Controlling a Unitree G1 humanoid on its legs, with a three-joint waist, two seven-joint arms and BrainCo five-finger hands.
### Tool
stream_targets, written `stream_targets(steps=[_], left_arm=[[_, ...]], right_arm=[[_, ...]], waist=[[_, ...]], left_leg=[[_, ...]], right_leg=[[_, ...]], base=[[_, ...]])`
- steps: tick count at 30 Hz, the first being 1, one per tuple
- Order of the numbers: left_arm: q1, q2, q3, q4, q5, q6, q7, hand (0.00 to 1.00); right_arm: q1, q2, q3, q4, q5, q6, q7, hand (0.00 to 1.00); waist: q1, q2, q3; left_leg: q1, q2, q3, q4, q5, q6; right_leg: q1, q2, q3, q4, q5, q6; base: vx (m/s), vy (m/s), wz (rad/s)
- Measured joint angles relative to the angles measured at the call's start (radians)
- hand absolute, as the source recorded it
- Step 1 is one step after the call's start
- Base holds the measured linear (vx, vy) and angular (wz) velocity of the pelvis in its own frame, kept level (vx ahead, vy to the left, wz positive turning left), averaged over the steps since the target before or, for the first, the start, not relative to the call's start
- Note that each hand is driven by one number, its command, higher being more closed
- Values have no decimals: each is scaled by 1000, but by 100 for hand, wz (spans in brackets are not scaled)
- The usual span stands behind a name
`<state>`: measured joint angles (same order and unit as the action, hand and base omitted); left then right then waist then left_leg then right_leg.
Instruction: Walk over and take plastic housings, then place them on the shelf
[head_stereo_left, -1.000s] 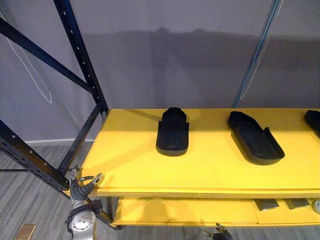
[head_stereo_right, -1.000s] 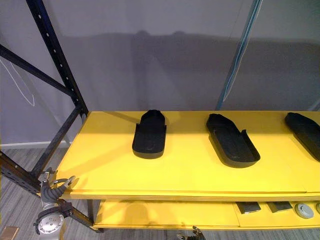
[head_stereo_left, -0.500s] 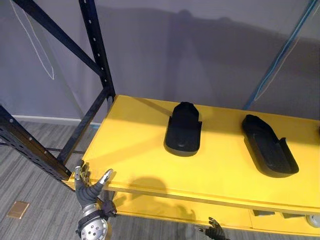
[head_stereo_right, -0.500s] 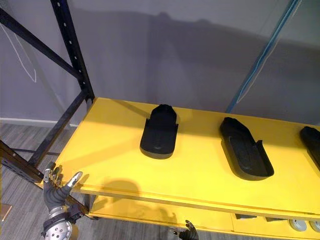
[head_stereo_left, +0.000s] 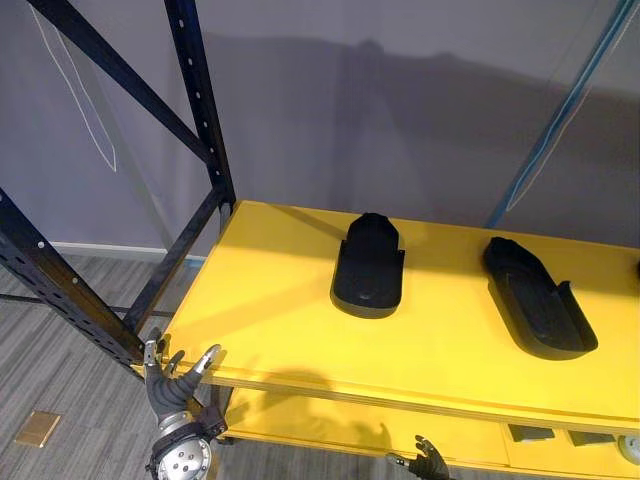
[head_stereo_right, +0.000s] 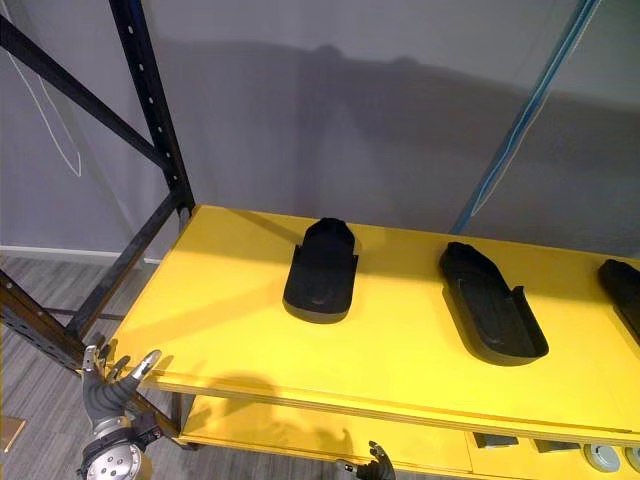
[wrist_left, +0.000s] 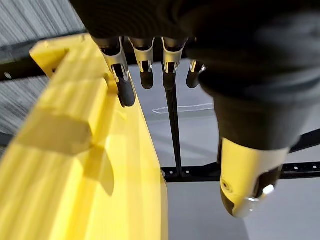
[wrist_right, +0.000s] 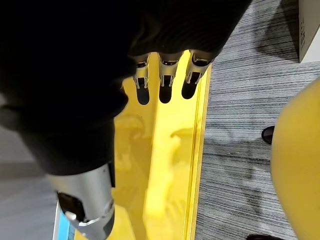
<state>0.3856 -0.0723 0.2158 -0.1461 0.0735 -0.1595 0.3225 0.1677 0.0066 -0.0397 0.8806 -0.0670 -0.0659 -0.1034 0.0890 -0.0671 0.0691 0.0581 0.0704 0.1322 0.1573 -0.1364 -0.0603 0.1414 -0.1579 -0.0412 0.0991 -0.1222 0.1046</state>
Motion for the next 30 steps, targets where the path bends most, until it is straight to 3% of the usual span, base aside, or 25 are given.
stream_targets(steps=[5, 8, 13, 19, 22, 25, 30], left_arm=[[20, 11, -89, 0, 10, 4, 26, 0], [100, 17, -146, -19, 27, -43, 22, 0], [152, 7, -98, -6, 1, -43, 9, 0], [144, -24, -2, 99, -64, -40, -4, 0], [132, -49, 73, 170, -108, -16, 5, 0], [121, -45, 74, 230, -107, -4, 2, 0], [56, -12, 26, 469, -59, 29, -18, 0]], right_arm=[[-2, -9, -1, 26, 4, 0, 5, 0], [-8, -12, 0, 59, 33, 0, 2, 0], [-17, -12, 0, 77, 49, 0, -20, 0], [-49, 4, 23, 75, 43, 1, -36, 0], [-53, 8, 22, 72, 41, 5, -38, 0], [-52, 16, 23, 51, 39, 6, -41, 0], [-57, 30, 22, 31, 30, 5, -42, 0]], waist=[[-5, 0, -3], [11, -2, -5], [48, 4, -1], [50, 11, -1], [48, 11, -1], [48, 13, -1], [44, 16, -3]], left_leg=[[-31, -10, -46, 26, 1, 2], [-73, -15, -91, 62, 1, 2], [-75, -14, -94, 84, -1, 3], [-72, -1, -65, 94, -20, 7], [-74, -1, -56, 93, -19, 8], [-74, -4, -60, 86, -13, 5], [-39, -13, -64, 7, 30, -1]], right_leg=[[-11, -7, -34, 37, -41, -3], [-10, -8, -86, 41, -45, 1], [14, -7, -107, 41, -45, 0], [6, -2, -85, 49, -49, -4], [-2, -4, -78, 51, -49, -4], [-4, -6, -81, 49, -47, 1], [-7, -9, -87, 30, -47, 1]], base=[[-52, -28, 24], [9, -43, 47], [2, -1, 19], [-81, 23, -13], [-29, 15, -8], [13, 0, 2], [24, -24, 3]])
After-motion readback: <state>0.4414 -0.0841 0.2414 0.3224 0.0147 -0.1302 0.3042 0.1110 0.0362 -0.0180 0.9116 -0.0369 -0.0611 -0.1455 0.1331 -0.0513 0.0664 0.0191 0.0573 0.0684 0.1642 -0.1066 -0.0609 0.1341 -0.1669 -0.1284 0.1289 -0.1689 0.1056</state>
